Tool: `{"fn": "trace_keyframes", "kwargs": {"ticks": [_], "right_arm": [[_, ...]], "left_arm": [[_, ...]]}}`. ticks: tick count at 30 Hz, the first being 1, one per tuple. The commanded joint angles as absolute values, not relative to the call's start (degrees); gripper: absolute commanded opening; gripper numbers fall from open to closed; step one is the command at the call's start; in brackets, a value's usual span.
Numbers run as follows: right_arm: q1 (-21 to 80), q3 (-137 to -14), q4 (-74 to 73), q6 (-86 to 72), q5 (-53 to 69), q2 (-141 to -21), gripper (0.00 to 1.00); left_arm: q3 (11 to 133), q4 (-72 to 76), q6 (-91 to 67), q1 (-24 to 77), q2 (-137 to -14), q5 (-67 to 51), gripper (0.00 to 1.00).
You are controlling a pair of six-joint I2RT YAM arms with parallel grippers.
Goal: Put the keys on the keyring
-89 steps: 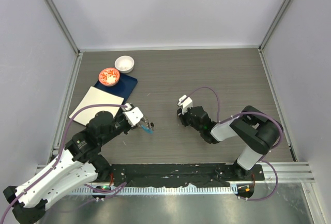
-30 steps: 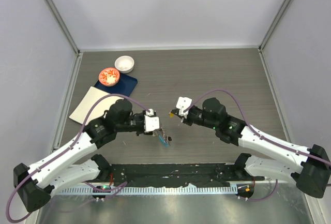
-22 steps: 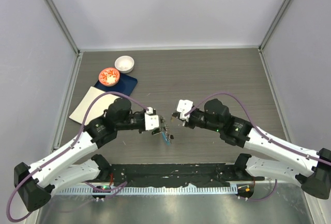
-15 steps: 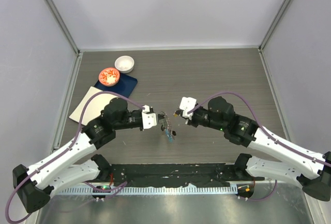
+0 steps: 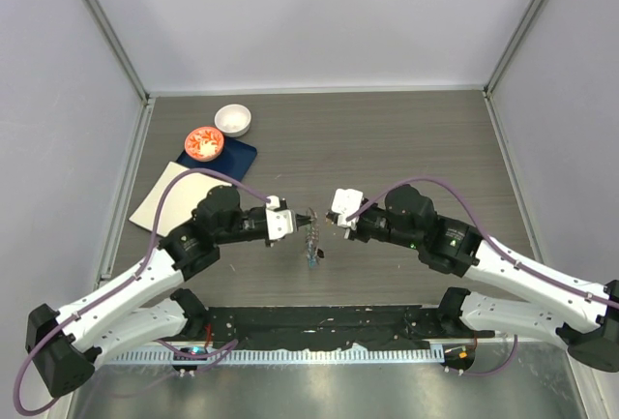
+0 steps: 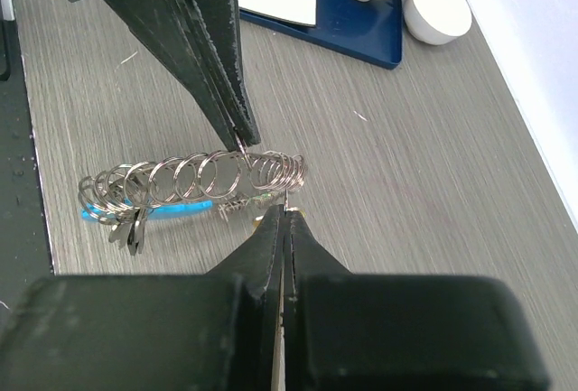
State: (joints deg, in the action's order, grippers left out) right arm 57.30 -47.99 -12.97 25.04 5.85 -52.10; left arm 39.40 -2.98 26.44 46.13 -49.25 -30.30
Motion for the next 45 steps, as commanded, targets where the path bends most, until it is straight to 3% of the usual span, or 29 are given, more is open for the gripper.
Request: {"fn": "trace_keyframes", "kwargs": {"ticks": [1, 14, 45], "right_arm": [[58.4, -49.2, -14.7, 26.7, 3.5, -52.2, 0.01], [58.5, -44.7, -18.6, 25.5, 3.2, -49.9, 0.01], [61.0, -44.4, -19.0, 26.5, 5.4, -49.8, 0.01]], "left_arm": [[36.8, 5.1, 21.6, 46.1, -47.9, -30.3, 0.00], [31.6, 18.6, 11.7, 46.7, -53.9, -34.9, 0.00], [33.7, 17.6, 12.7, 46.7, -57.7, -38.6, 0.00]]}}
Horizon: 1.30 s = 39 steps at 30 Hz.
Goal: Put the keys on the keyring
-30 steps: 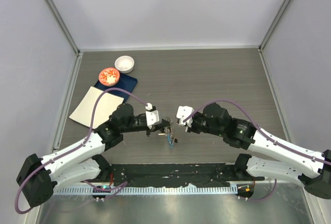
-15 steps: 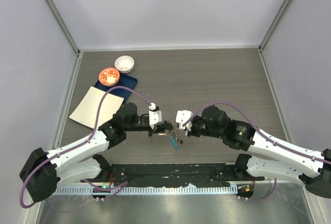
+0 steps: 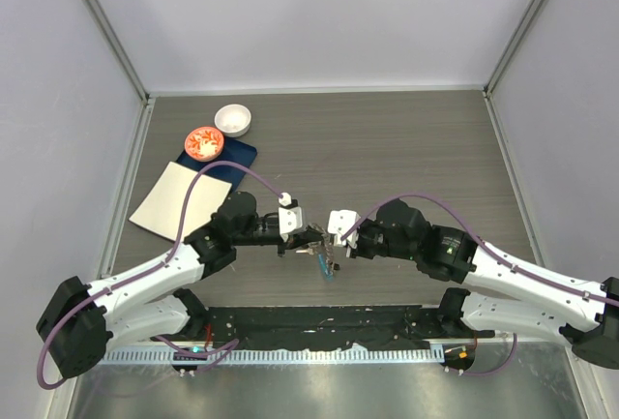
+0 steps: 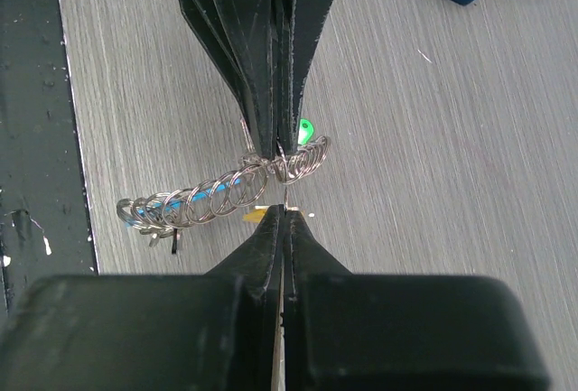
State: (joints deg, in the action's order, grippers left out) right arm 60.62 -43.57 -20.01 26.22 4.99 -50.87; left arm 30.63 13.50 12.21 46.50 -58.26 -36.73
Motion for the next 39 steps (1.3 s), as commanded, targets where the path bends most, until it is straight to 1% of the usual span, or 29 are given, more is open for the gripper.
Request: {"fn": "trace_keyframes", "kwargs": {"ticks": [1, 16, 39], "right_arm": [[61.0, -44.4, -19.0, 26.6, 5.3, -49.8, 0.01], [61.3, -44.3, -18.7, 27.1, 5.5, -49.7, 0.01], [61.6, -44.6, -19.1, 26.6, 4.5, -48.7, 0.01]], "left_arm": [[33.7, 17.7, 12.8, 46.7, -57.7, -38.7, 0.00], [34.1, 17.3, 12.9, 46.7, -58.6, -40.5, 0.00], [34.6, 14.8, 15.0, 46.8, -58.2, -38.1, 0.00]]}}
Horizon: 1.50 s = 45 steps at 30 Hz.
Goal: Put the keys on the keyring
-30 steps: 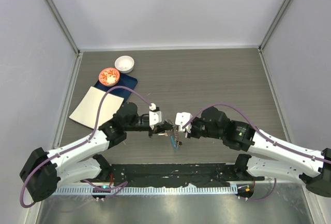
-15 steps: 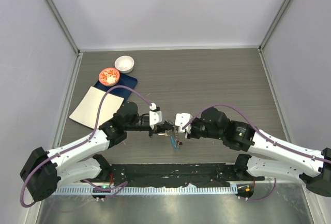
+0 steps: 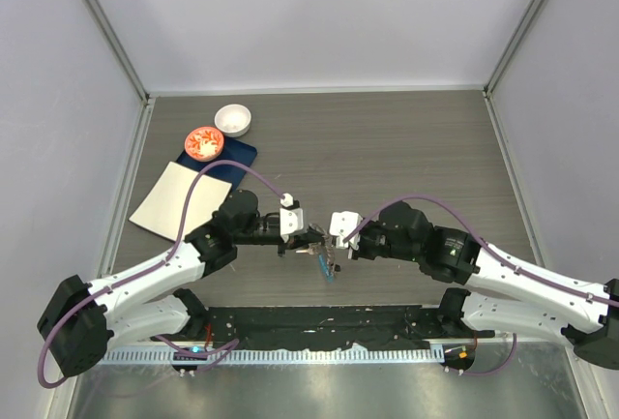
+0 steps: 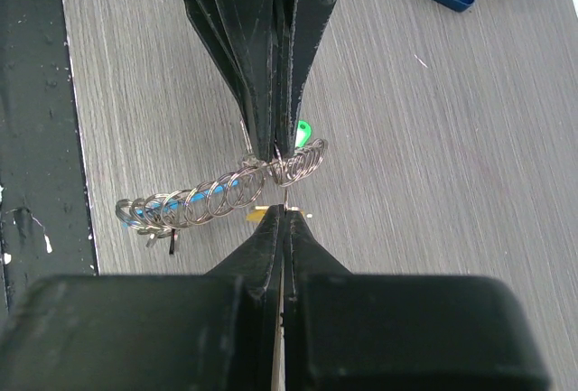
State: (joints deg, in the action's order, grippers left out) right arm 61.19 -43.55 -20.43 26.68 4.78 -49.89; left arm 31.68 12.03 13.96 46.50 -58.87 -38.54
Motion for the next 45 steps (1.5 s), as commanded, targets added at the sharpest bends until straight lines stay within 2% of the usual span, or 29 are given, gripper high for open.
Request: {"fn": "trace_keyframes", "kwargs": {"ticks": [1, 45], "right_arm": [[61.6, -44.6, -19.1, 26.6, 5.1, -48.8, 0.01], [61.6, -44.6, -18.8, 26.6, 6.3, -49.8, 0.01]], "left_arm": [[34.6, 14.7, 15.1, 46.7, -58.1, -38.1, 0.00], [34.8, 14.9, 15.3, 46.7, -58.1, -41.2, 0.00]]}}
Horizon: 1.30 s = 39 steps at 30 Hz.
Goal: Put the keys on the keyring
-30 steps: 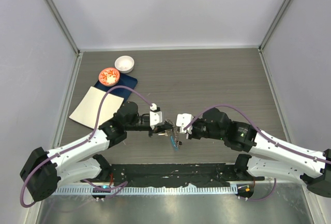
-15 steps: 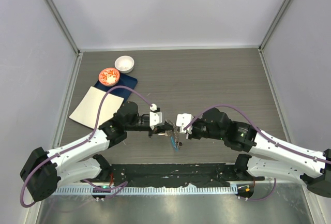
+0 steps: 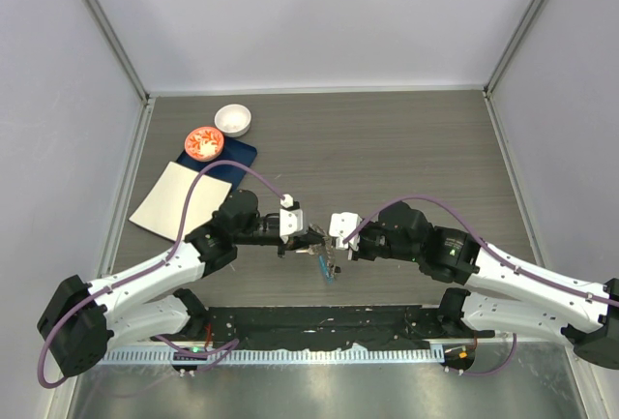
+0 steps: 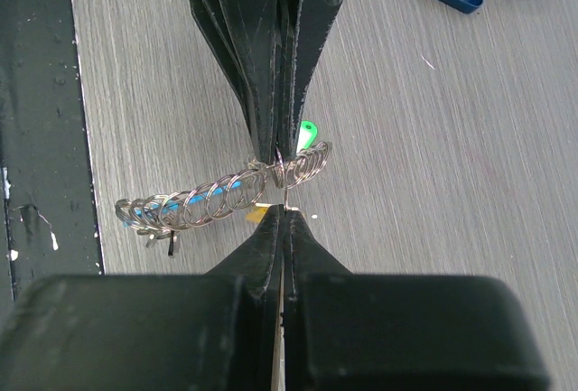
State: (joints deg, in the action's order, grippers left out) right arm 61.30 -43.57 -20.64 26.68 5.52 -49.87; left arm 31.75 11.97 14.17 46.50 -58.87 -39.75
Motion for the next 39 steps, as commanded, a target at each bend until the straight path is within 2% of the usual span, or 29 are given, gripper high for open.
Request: {"fn": "trace_keyframes", "kwargs": {"ticks": [1, 21, 39], "right_arm": [[61.7, -44.7, -18.7, 26.6, 6.4, -49.7, 0.01], [61.7, -44.6, -18.6, 26.5, 6.9, -50.0, 0.01], [61.7, -45.0, -19.4, 27.6, 11.0, -50.3, 0.01]], "left_arm": [[34.8, 14.9, 15.2, 46.7, -58.1, -41.2, 0.00], [35.1, 14.6, 15.3, 46.7, -58.3, -42.1, 0.00], [35.9, 12.6, 17.2, 46.7, -59.0, -48.3, 0.00]]}}
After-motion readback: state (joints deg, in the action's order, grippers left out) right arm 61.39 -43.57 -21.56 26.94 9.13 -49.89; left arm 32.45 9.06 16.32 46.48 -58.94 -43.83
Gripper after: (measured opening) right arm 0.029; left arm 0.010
